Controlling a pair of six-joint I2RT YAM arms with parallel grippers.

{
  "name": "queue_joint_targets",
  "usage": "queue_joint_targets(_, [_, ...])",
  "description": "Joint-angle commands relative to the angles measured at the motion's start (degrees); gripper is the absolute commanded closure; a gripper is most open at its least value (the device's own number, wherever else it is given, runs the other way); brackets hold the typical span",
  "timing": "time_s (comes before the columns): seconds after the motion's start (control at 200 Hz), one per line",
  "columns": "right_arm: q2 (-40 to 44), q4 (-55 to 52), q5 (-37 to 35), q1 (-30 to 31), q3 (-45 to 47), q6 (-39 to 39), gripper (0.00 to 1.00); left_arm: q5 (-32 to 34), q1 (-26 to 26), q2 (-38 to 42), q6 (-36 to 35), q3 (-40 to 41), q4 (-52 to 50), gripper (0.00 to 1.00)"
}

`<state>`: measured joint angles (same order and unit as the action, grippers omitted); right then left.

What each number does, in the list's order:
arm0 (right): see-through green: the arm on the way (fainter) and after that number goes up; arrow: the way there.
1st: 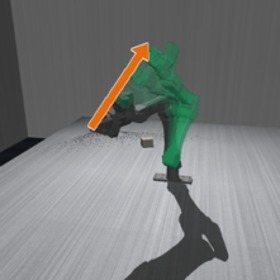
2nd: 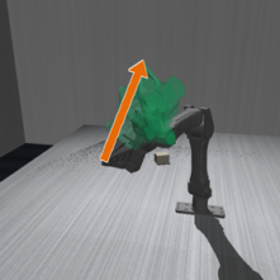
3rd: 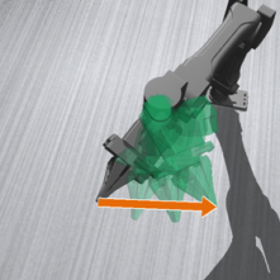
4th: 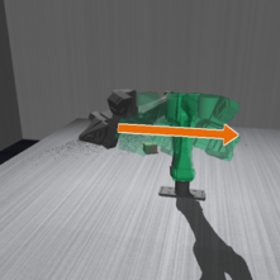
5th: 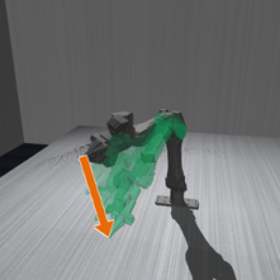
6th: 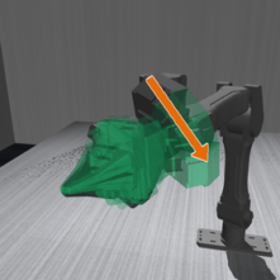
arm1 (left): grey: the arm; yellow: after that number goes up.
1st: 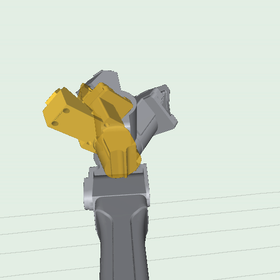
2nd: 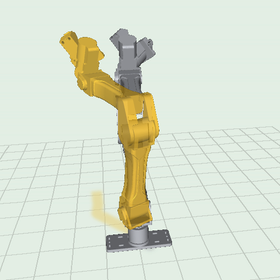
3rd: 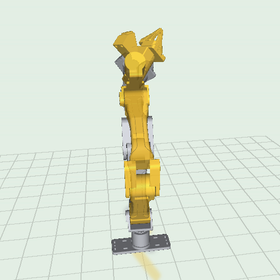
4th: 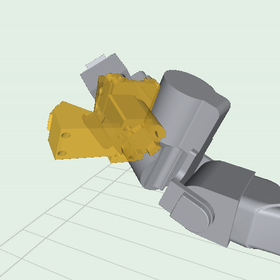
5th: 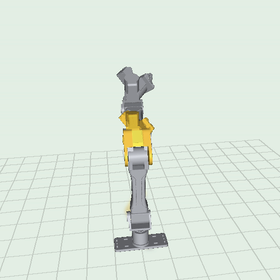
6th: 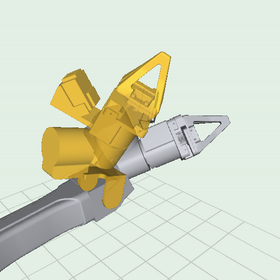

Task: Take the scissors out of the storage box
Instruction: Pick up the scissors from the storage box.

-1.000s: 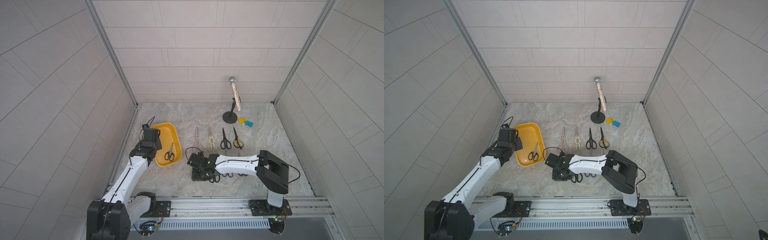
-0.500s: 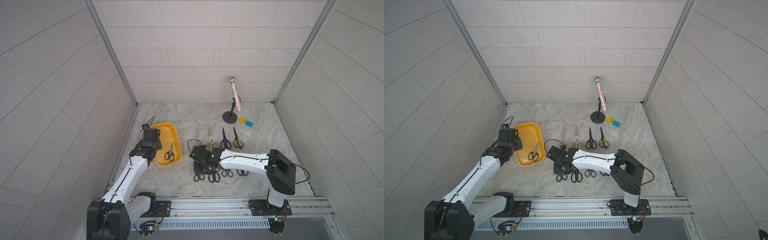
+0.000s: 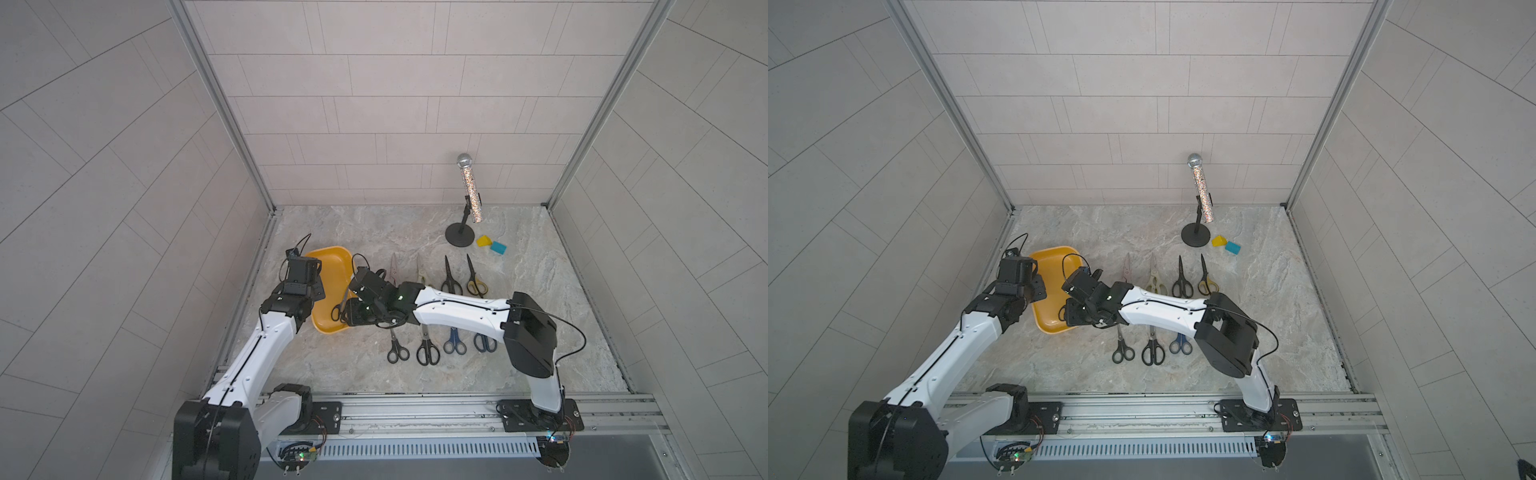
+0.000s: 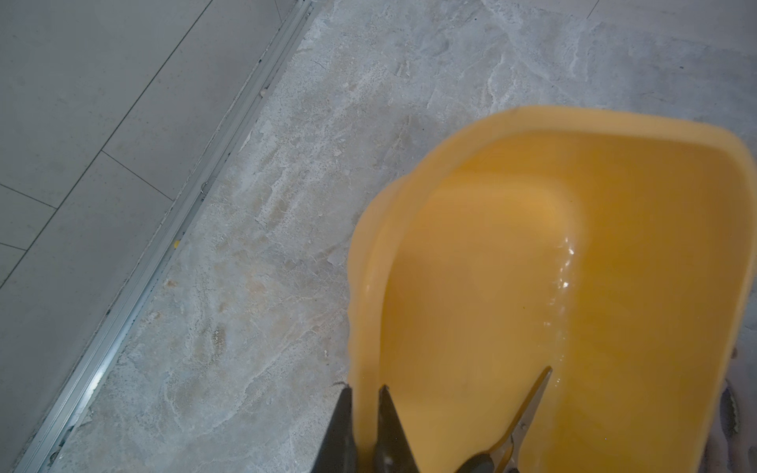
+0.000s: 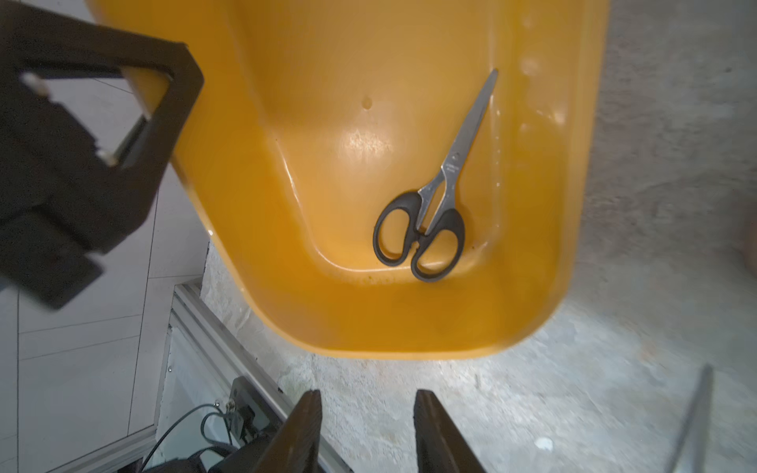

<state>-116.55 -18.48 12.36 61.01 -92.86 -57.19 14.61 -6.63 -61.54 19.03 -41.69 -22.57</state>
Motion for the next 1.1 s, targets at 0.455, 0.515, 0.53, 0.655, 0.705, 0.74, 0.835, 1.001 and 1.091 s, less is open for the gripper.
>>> queue_joint_targets(0.455, [-13.6, 2.2, -3.4, -1.6, -7.8, -6.9, 0.61, 1.2, -0.4, 0.6, 0.4, -0.8, -0.5, 1.00])
queue_joint_targets(0.515, [-14.8, 2.5, -2.7, -1.9, -8.6, -7.2, 0.62, 1.1, -0.4, 0.6, 0.4, -0.9, -0.5, 1.00])
queue_joint_targets(0.53, [-15.0, 2.6, -2.6, -2.0, -8.8, -7.3, 0.62, 1.1, -0.4, 0.6, 0.4, -0.9, -0.5, 1.00])
queue_joint_targets(0.655, [-16.9, 3.9, -2.0, -2.6, -9.8, -8.3, 0.63, 1.2, -1.0, 0.6, 0.4, -1.0, -0.8, 1.00])
queue_joint_targets(0.705, [-17.5, 4.1, -2.1, -2.8, -10.3, -8.5, 0.64, 1.2, -1.1, 0.6, 0.5, -0.9, -0.8, 1.00])
queue_joint_targets(0.74, [-17.9, 4.3, -2.2, -2.9, -10.7, -8.5, 0.64, 1.2, -1.3, 0.6, 0.5, -0.9, -0.8, 1.00])
queue_joint_targets(0.835, [-19.3, 4.3, -2.4, -3.4, -11.8, -8.6, 0.64, 1.2, -1.7, 0.6, 0.5, -1.0, -1.0, 1.00])
queue_joint_targets(1.001, [-21.4, 4.2, -2.0, -4.1, -13.5, -8.7, 0.65, 0.9, -2.2, 1.0, 0.8, -0.9, -1.3, 1.00])
queue_joint_targets(1.091, [-22.8, 3.5, -2.1, -4.1, -14.8, -8.7, 0.64, 0.5, -2.9, 1.1, 1.0, -0.9, -1.3, 1.00])
